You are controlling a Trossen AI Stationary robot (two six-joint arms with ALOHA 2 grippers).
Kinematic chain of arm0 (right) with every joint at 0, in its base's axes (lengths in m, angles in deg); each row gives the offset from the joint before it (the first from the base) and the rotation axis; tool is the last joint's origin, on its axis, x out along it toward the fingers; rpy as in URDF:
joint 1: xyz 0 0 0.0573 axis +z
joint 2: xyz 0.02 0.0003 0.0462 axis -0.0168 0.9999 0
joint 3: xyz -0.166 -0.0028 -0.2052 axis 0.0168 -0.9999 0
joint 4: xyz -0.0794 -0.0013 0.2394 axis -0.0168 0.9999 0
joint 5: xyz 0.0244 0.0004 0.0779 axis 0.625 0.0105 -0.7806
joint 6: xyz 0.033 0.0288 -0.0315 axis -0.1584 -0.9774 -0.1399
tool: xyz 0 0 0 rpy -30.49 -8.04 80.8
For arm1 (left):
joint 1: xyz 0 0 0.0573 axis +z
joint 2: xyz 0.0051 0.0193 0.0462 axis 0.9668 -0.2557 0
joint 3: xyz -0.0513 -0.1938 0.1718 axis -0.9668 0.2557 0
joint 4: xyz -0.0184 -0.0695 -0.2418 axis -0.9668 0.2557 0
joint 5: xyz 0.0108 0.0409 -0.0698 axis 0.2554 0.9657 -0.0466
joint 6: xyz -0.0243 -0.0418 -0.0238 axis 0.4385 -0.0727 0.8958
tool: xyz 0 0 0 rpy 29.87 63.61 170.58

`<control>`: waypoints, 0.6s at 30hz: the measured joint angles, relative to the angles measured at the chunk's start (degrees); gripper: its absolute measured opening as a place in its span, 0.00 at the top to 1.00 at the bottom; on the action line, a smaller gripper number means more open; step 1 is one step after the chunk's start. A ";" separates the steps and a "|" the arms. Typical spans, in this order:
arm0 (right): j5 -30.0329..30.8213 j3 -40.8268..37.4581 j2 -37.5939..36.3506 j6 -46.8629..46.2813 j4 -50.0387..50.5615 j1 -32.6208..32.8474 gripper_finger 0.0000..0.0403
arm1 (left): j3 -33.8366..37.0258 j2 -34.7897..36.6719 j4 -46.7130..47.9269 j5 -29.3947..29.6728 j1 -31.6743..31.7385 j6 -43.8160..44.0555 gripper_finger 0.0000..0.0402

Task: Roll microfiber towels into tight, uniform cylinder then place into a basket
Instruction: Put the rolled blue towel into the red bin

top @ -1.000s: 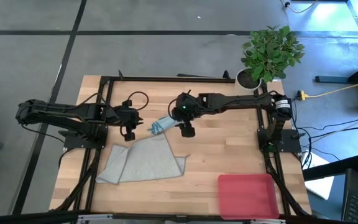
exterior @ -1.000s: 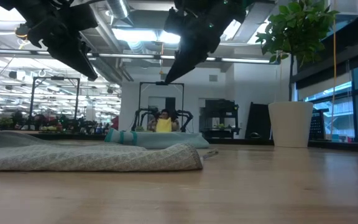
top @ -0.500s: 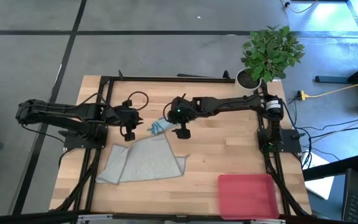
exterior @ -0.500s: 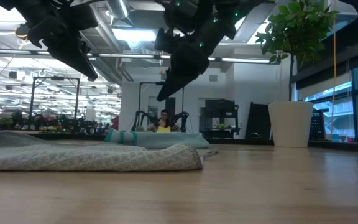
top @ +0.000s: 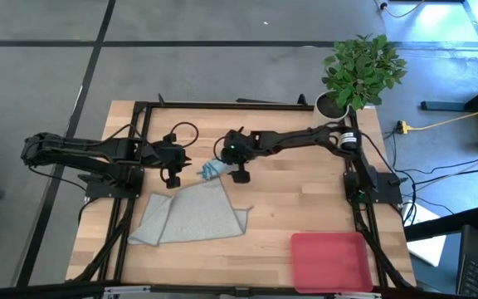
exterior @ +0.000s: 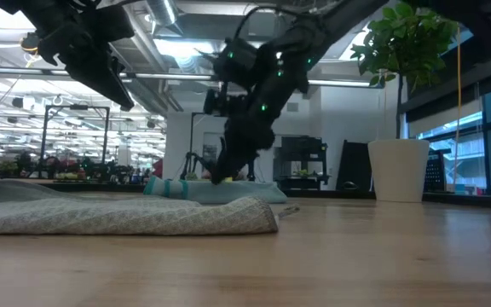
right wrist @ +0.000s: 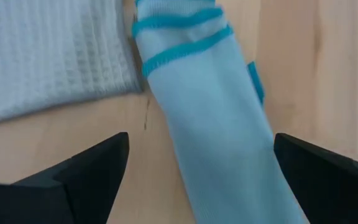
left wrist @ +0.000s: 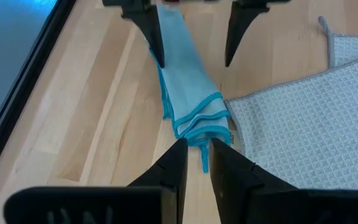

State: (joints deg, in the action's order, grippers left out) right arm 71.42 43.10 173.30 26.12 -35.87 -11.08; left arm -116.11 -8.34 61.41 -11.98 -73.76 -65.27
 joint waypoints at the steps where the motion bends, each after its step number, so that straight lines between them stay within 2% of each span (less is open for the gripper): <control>1: 0.01 0.00 0.54 0.14 -0.13 -0.20 0.01 | 0.00 0.00 -0.01 0.00 0.01 0.00 0.86; 8: -0.49 0.03 3.89 0.51 -1.89 -1.34 0.01 | 0.00 0.00 -0.01 0.00 0.00 0.00 0.86; 18: -1.89 0.17 4.51 0.70 -2.39 -2.00 0.01 | 0.00 0.00 0.01 0.00 0.00 0.00 0.86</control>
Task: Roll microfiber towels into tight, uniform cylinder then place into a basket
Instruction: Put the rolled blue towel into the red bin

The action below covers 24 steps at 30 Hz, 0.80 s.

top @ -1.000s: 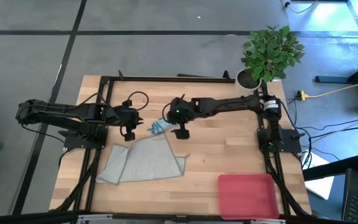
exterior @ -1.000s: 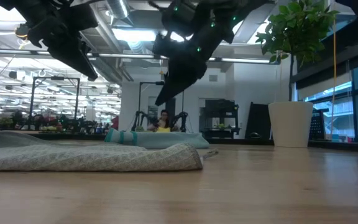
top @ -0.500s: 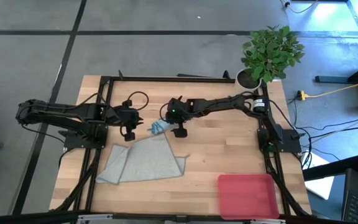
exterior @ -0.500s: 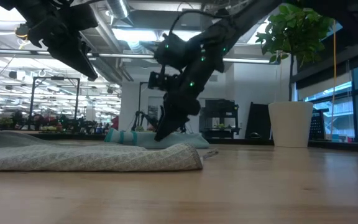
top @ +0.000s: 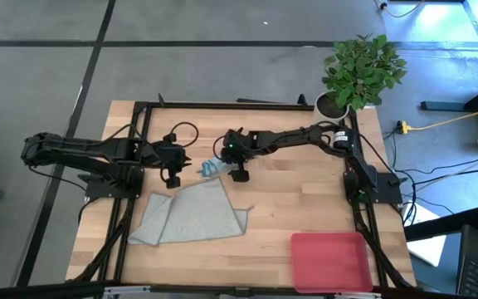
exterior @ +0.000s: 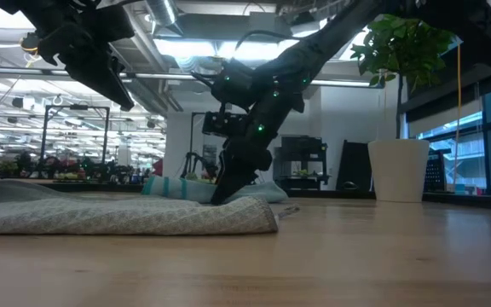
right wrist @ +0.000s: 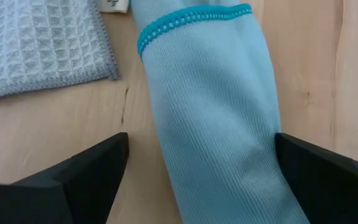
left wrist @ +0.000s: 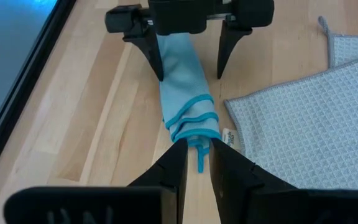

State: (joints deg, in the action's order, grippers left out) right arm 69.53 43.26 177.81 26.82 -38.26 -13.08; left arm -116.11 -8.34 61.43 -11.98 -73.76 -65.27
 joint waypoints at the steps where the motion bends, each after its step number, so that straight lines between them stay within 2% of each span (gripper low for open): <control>1: 0.10 -0.02 -0.05 -0.02 0.02 0.00 0.01 | 0.00 0.00 0.00 0.00 0.00 -0.01 0.86; 16: 3.61 1.12 -4.84 1.20 2.43 -0.09 0.01 | 0.00 0.02 -0.17 0.02 0.01 0.00 0.86; 24: 3.55 -0.15 -3.78 0.44 3.15 -0.45 0.01 | 0.00 0.02 0.01 0.00 0.01 0.00 0.86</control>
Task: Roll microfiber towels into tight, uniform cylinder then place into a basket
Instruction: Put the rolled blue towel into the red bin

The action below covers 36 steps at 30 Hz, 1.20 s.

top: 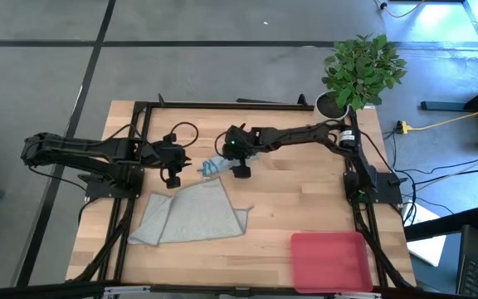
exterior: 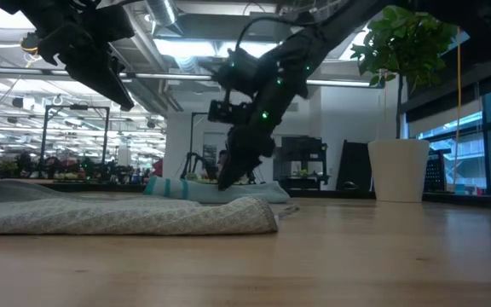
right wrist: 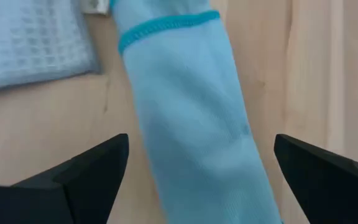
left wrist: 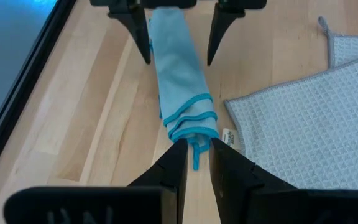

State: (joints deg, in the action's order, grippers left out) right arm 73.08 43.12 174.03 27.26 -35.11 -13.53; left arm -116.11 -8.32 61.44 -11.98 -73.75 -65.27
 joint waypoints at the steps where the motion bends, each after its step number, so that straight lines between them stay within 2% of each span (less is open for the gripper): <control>1: 0.00 -0.06 0.42 0.00 -0.53 -0.06 0.01 | 0.00 -0.01 -0.03 0.00 -0.01 -0.01 0.86; 17: -2.86 0.13 3.76 -1.51 -2.56 -1.51 0.01 | 0.00 -0.02 -0.24 0.00 -0.01 0.00 0.86; 36: -2.32 0.11 3.93 -1.60 -2.10 -1.25 0.02 | 0.00 -0.02 -0.18 0.00 -0.02 -0.02 0.86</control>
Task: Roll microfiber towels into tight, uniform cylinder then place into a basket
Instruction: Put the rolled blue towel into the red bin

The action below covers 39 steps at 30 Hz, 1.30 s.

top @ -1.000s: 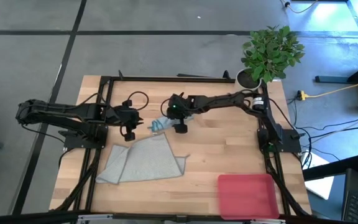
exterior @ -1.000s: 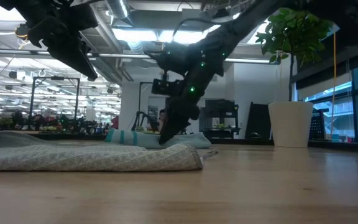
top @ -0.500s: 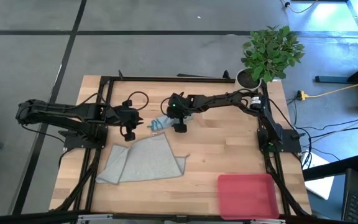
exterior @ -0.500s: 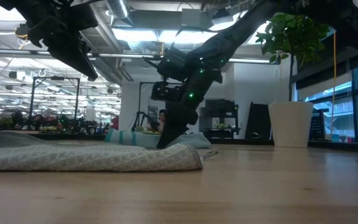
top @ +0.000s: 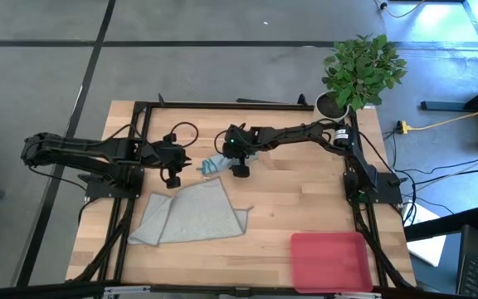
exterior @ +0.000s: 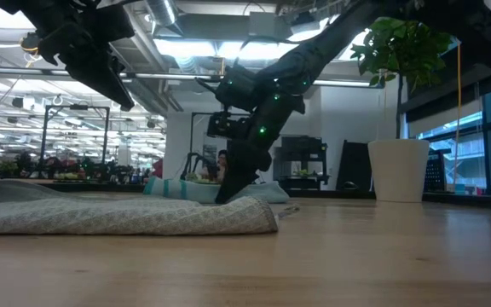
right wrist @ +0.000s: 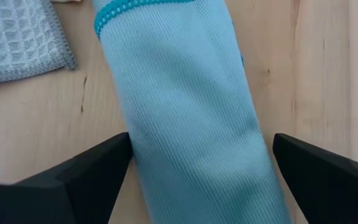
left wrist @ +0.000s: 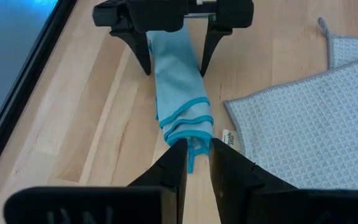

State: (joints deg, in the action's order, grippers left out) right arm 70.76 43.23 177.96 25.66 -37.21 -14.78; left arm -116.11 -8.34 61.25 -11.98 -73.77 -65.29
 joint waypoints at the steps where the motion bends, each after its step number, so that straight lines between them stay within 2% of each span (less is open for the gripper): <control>1: 0.00 0.00 0.00 -0.04 0.04 0.00 0.04 | 0.00 0.01 0.00 0.00 0.00 0.01 0.86; 15: 0.50 -0.09 0.04 -8.73 0.24 0.11 0.32 | 0.00 0.00 0.02 0.01 0.02 0.02 0.86; 22: 0.68 -0.11 0.11 -10.49 0.12 0.04 0.42 | 0.00 0.00 0.00 0.00 0.01 0.02 0.86; 28: 0.62 -0.20 0.13 -9.49 -1.25 0.00 0.47 | 0.00 0.02 0.00 0.00 0.02 0.01 0.86; 39: 0.42 -0.20 0.15 -8.89 -1.49 0.00 0.47 | 0.00 0.00 0.00 0.00 0.02 0.02 0.86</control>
State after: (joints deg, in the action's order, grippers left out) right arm 71.17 43.03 178.11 16.78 -38.70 -14.78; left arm -116.11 -8.34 61.25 -11.98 -73.75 -65.27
